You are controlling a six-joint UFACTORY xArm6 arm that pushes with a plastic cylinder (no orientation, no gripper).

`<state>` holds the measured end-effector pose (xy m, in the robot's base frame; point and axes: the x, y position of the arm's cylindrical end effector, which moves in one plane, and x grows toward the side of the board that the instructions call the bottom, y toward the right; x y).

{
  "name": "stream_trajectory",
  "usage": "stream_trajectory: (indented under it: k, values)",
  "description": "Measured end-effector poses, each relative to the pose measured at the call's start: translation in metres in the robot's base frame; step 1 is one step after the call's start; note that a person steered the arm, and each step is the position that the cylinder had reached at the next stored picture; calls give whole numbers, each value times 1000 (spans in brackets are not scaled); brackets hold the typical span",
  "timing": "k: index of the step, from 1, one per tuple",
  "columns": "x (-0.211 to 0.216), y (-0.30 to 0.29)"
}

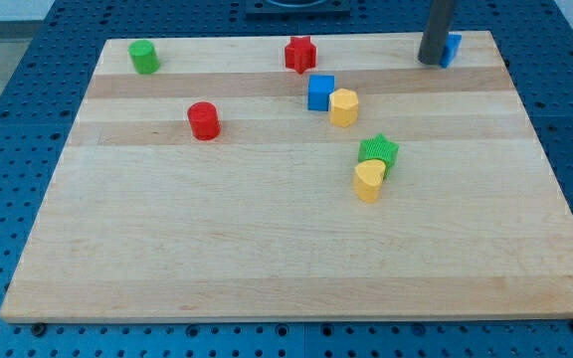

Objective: Push the blue cube below to the green circle

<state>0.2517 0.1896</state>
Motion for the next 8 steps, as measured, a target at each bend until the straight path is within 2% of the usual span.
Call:
stream_trajectory:
  k: [2, 8]
  values:
    - [4, -6]
    - [65, -158]
